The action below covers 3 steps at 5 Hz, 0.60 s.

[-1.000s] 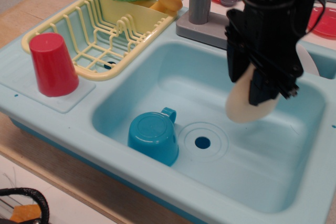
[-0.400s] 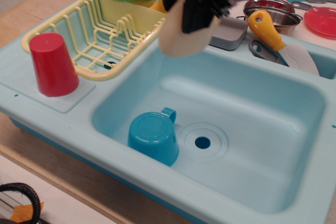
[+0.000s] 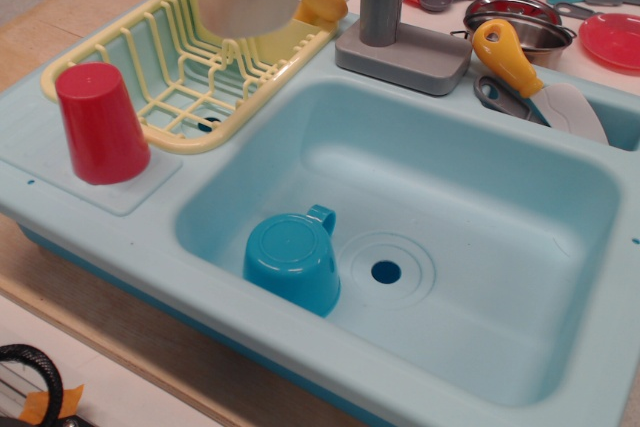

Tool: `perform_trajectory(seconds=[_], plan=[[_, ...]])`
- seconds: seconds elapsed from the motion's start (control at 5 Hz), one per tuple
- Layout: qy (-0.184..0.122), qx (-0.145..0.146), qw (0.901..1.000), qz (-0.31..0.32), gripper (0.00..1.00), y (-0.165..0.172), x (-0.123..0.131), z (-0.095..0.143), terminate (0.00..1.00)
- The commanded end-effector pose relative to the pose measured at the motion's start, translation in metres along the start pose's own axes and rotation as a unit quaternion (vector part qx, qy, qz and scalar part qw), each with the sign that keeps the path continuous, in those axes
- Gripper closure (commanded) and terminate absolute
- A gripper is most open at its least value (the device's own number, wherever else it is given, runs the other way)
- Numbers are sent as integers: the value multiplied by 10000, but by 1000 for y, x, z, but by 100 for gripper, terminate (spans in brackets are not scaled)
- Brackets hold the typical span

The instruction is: Put detergent from sink into drying rack

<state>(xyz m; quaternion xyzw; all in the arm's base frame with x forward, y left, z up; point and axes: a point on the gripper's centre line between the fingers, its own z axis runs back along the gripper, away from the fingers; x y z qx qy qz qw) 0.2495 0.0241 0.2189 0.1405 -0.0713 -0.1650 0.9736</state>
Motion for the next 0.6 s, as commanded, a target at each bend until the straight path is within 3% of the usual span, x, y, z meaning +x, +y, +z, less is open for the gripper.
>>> perform_trajectory(seconds=[0.0,0.2,0.4], plan=[[-217,234,9990,321,0,34,-21,-10,0],[-466,-1,9984,304,0,53,-26,-23,0],[-466,-1,9984,304,0,53,-26,-23,100]])
